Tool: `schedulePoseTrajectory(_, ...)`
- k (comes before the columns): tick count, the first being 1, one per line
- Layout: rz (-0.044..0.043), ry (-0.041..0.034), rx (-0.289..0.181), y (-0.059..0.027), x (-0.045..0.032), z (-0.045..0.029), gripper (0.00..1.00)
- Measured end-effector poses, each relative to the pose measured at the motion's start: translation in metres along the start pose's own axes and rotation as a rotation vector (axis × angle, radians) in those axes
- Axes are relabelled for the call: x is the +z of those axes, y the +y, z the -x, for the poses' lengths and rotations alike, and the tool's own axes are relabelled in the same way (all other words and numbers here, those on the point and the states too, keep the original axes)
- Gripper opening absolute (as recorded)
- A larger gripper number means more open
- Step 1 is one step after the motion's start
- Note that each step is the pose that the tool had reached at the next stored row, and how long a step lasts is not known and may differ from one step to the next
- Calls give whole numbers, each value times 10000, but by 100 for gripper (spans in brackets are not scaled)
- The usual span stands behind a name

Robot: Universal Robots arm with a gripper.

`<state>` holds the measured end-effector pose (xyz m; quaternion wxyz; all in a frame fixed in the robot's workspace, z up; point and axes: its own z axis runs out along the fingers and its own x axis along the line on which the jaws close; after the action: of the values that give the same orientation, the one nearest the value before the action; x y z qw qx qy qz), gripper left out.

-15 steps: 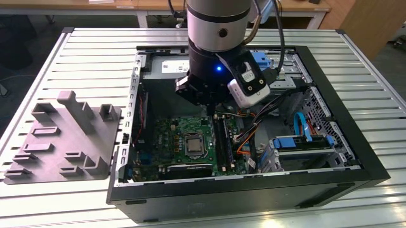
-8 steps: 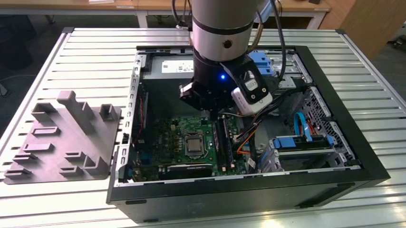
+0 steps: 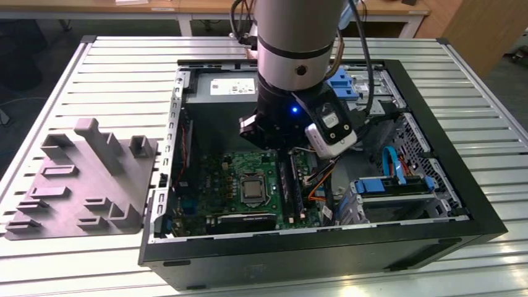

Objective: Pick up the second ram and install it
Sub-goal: 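Insert the second ram into the second slot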

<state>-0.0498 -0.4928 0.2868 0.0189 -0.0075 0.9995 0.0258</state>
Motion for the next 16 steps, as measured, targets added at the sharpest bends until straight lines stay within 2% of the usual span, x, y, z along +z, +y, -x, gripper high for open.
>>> schedulePoseTrajectory(8, -8, -9, 182, -13, 96, 52, 11)
schedulePoseTrajectory(16, -3, -13, 262, -23, 226, 113, 11)
